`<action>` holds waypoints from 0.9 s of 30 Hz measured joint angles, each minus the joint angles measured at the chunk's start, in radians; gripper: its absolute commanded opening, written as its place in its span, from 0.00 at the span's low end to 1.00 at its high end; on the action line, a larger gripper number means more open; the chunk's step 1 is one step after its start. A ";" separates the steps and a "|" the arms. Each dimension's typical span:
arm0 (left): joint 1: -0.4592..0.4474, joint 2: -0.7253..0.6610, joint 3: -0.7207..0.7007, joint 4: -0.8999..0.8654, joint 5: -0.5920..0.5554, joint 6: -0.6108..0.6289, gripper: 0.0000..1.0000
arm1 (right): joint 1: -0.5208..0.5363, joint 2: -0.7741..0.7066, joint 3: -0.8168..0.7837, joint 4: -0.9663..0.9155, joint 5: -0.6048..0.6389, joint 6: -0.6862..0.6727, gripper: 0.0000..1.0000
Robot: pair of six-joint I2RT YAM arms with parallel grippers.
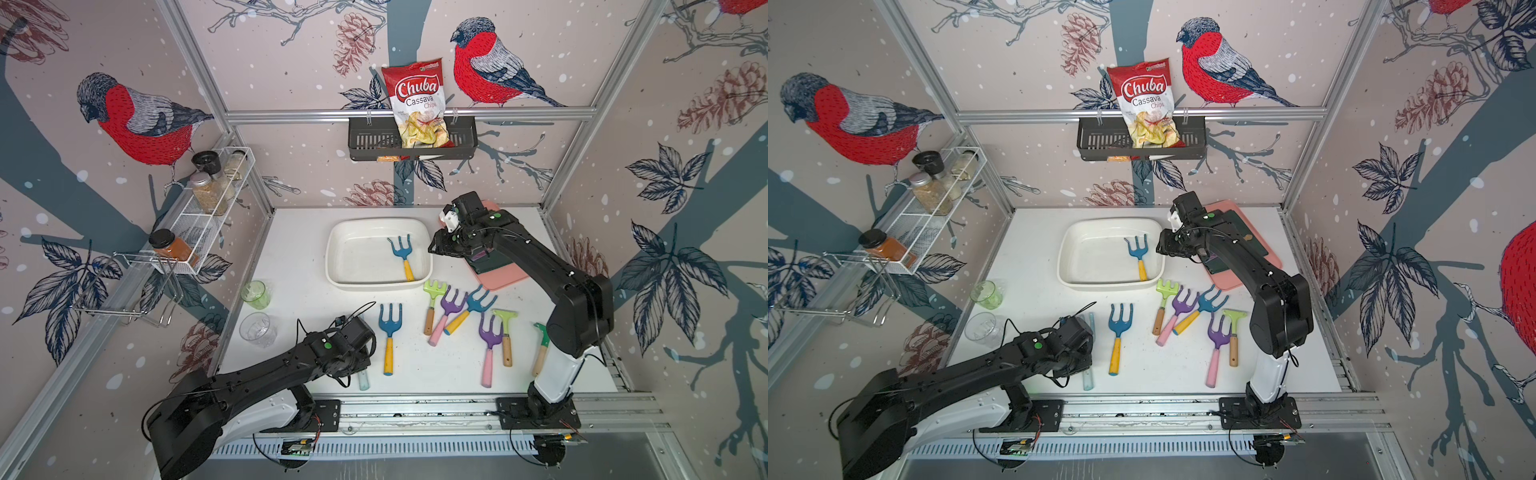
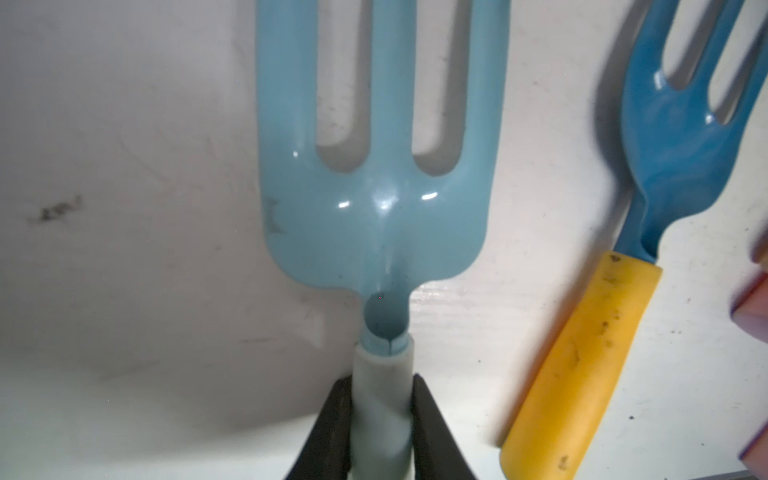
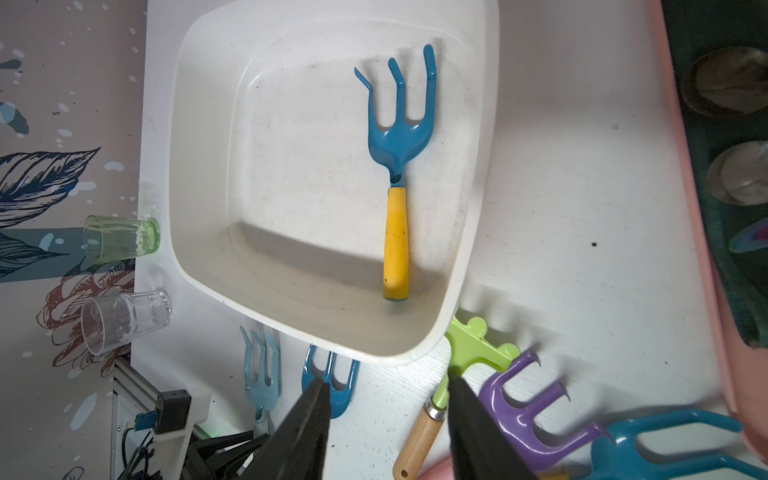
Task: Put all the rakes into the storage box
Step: Pick up the rake at the center of the board.
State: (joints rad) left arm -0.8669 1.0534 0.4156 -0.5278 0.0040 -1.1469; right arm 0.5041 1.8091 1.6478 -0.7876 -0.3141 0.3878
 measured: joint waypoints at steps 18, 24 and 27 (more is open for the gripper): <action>0.000 -0.125 0.190 -0.251 -0.009 0.021 0.00 | 0.048 -0.093 -0.137 0.089 -0.007 0.041 0.51; 0.000 -0.098 0.406 -0.312 -0.036 0.069 0.00 | 0.106 -0.156 -0.194 0.169 -0.032 0.101 0.51; 0.057 -0.055 0.507 -0.286 -0.019 0.136 0.00 | 0.138 -0.195 -0.229 0.247 -0.063 0.152 0.51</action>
State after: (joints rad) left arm -0.8097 0.9985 0.9226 -0.8135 -0.0147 -1.0111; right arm 0.6422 1.6138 1.4189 -0.5407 -0.3767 0.5396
